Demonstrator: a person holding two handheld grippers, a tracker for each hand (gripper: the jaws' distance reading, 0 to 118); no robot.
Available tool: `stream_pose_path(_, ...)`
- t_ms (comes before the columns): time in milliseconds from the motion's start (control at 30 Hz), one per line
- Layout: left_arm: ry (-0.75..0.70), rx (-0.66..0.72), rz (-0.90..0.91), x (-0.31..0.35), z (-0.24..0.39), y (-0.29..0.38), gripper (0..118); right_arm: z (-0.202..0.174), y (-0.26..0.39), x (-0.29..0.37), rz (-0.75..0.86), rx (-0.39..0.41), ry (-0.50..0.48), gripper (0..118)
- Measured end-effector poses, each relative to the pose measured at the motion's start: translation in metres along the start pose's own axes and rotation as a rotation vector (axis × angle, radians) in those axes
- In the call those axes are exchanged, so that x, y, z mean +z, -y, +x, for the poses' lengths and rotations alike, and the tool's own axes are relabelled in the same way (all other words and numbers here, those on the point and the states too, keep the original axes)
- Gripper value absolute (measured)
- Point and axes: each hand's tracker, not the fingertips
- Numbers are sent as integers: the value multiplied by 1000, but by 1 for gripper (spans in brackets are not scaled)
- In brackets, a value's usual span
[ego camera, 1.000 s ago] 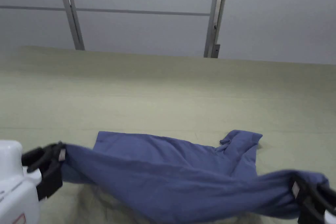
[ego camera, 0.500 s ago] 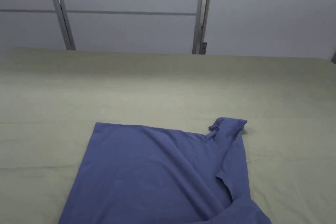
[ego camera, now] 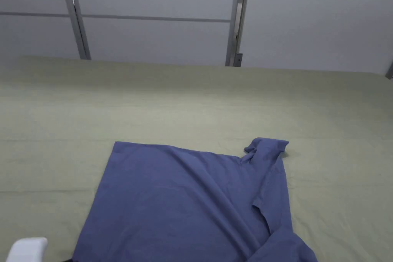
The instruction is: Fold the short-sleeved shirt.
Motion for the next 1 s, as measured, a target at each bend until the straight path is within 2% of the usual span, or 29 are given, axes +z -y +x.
stream_pose_path(33, 5, 21, 48, 13, -1, -5, 101, 2, -2, 15, 83, -5, 9, 115)
stream_pose_path(67, 32, 53, 109, 24, 0, -10, 107, 2, -5, 27, 153, -13, 29, 115)
stream_pose_path(133, 68, 106, 254, 53, 5, -23, 106, 3, -13, 56, 315, -54, 56, 115)
stream_pose_path(200, 99, 157, 394, 76, 12, -30, 106, 4, -20, 79, 446, -112, 17, 113)
stream_pose_path(233, 134, 179, 459, 86, 14, -32, 106, 4, -25, 91, 511, -136, -28, 108)
stream_pose_path(267, 176, 190, 485, 90, 17, -34, 104, 3, -28, 98, 550, -151, -62, 91)
stream_pose_path(300, 194, 197, 490, 94, 21, -38, 96, 0, -31, 104, 566, -159, -85, 68)
stream_pose_path(333, 196, 192, 484, 95, 26, -40, 72, -4, -35, 107, 565, -155, -94, 41)
stream_pose_path(367, 185, 182, 480, 95, 31, -41, 17, -14, -41, 112, 565, -155, -88, 17)
stream_pose_path(400, 176, 168, 483, 92, 37, -42, 1, -20, -43, 113, 572, -154, -89, 16)
stream_pose_path(500, 183, 125, 451, 88, 44, -44, 1, -27, -47, 108, 561, -127, -116, 12)
stream_pose_path(733, 166, 92, 432, 96, 31, -41, 1, -28, -44, 106, 556, -102, -133, 12)
stream_pose_path(767, 168, 98, 391, 93, 26, -42, 1, -26, -43, 102, 551, -104, -134, 12)
stream_pose_path(833, 188, 100, 193, 73, 13, -48, 1, -23, -42, 98, 535, -105, -133, 12)
stream_pose_path(867, 179, 115, 112, 63, 8, -47, 5, -22, -41, 96, 528, -108, -133, 12)
stream_pose_path(900, 163, 132, 27, 49, 4, -43, 26, -21, -39, 91, 517, -114, -135, 12)
stream_pose_path(933, 159, 144, -36, 34, -1, -37, 80, -19, -38, 88, 507, -119, -138, 12)
stream_pose_path(967, 151, 145, -96, 21, -3, -31, 116, -19, -36, 87, 500, -123, -139, 12)
stream_pose_path(1000, 137, 135, -143, 8, -4, -23, 118, -18, -34, 85, 493, -126, -135, 12)
